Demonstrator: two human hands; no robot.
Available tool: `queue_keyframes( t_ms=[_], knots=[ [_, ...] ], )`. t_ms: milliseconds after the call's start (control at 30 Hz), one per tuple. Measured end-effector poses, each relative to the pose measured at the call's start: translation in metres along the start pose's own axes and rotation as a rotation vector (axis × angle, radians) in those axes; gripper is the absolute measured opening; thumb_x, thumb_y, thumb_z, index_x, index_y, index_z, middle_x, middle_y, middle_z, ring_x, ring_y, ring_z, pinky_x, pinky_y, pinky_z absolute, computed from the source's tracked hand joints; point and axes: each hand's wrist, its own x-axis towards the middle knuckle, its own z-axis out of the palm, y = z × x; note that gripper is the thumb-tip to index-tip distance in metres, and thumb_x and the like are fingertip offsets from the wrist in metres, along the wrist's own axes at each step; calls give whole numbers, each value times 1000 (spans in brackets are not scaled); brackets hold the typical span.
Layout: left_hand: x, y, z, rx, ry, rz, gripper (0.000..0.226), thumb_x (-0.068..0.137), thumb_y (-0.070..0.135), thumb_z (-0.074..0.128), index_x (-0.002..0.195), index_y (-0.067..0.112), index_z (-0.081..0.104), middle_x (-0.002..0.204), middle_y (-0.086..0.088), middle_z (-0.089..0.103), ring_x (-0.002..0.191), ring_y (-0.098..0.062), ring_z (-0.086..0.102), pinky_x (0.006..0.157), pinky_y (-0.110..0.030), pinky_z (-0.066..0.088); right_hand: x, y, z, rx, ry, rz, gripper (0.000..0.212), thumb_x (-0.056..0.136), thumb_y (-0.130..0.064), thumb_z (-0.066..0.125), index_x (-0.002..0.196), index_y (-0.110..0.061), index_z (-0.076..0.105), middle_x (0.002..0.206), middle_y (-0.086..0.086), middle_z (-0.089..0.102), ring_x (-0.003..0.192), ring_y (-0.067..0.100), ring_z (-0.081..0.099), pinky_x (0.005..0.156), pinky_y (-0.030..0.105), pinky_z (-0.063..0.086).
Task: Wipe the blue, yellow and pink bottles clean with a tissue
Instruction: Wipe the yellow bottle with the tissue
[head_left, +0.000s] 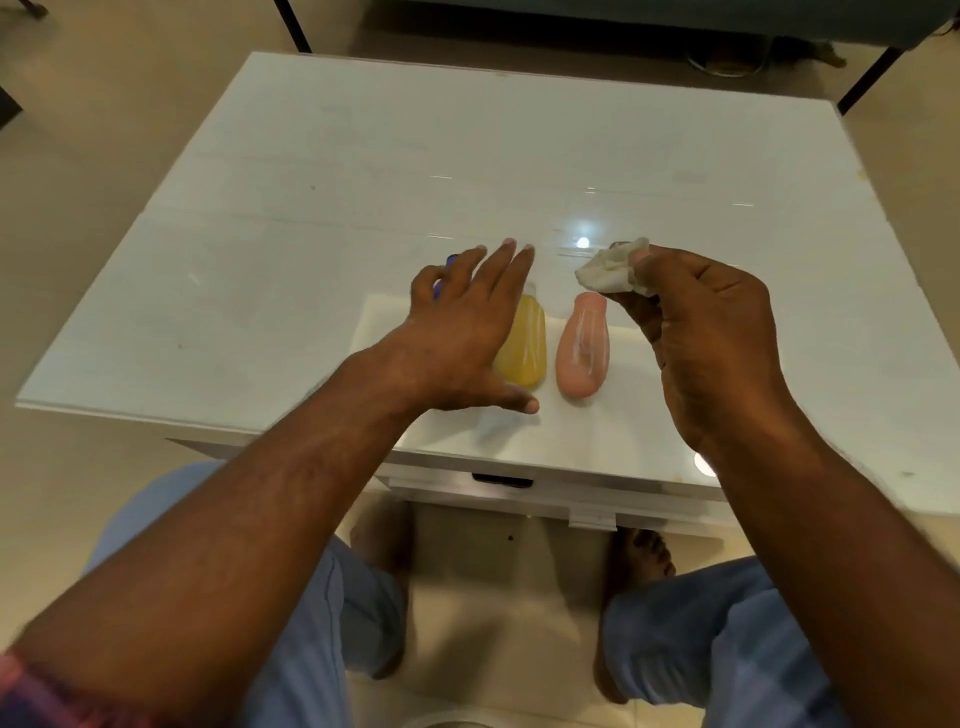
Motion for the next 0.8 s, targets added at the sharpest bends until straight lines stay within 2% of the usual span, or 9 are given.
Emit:
queue_keyframes(
  t_ms=[167,267,367,433,500,567,633,733,800],
  knots=[
    [10,3,1,-72,-62,-34,143,61,77,77,159,23,-13,169,-1,7,156,-23,-5,123,-55,2,-2,1,-1,-23,-13,9,27,99,-1,57,90,-8,82,100,10,82,107,20,78,107,40,57],
    [9,6,-4,-53,-42,-37,140,61,76,77,160,22,-5,166,-5,16,156,-25,2,122,-56,2,-3,3,-3,-54,-10,29,22,99,-4,59,97,-5,82,103,10,82,107,17,77,108,38,57],
    [1,12,-18,-93,100,-1,135,61,76,76,160,22,3,160,-3,25,152,-22,11,121,-49,3,-2,4,-7,-118,6,41,22,101,-13,63,92,-9,83,100,9,82,105,17,78,107,38,57],
    [-7,16,-27,-249,212,27,131,57,76,77,158,26,10,153,2,32,147,-17,17,119,-42,8,1,6,-11,-189,-9,76,23,97,-21,67,83,-11,83,96,9,82,103,22,78,108,45,56],
    [-14,20,-31,-357,291,50,127,52,82,73,155,31,18,146,7,38,141,-14,24,115,-36,16,2,9,-12,-245,-65,160,32,91,-35,70,87,-5,81,94,12,82,102,29,77,109,53,53],
    [-17,21,-31,-372,344,55,122,50,85,68,152,34,24,141,9,41,136,-13,27,110,-31,18,0,8,-8,-255,-138,266,46,92,-48,72,89,-3,78,86,8,81,99,29,78,108,54,54],
    [-17,22,-30,-389,355,70,121,50,82,72,152,34,26,142,9,41,136,-12,28,111,-32,21,-4,4,-3,-240,-194,337,46,95,-53,70,94,-7,78,86,6,80,99,28,78,107,53,56],
    [-15,23,-27,-480,338,102,124,55,73,80,155,33,20,151,10,36,141,-13,25,117,-43,28,-7,-3,0,-189,-275,318,49,98,-47,68,103,0,77,105,22,79,104,36,77,106,53,57],
    [-15,23,-25,-555,341,96,129,56,71,83,157,32,14,155,11,31,143,-13,25,117,-45,32,-7,-7,-1,-106,-265,327,48,99,-43,67,105,4,75,106,25,78,102,36,78,102,48,60]
  ],
)
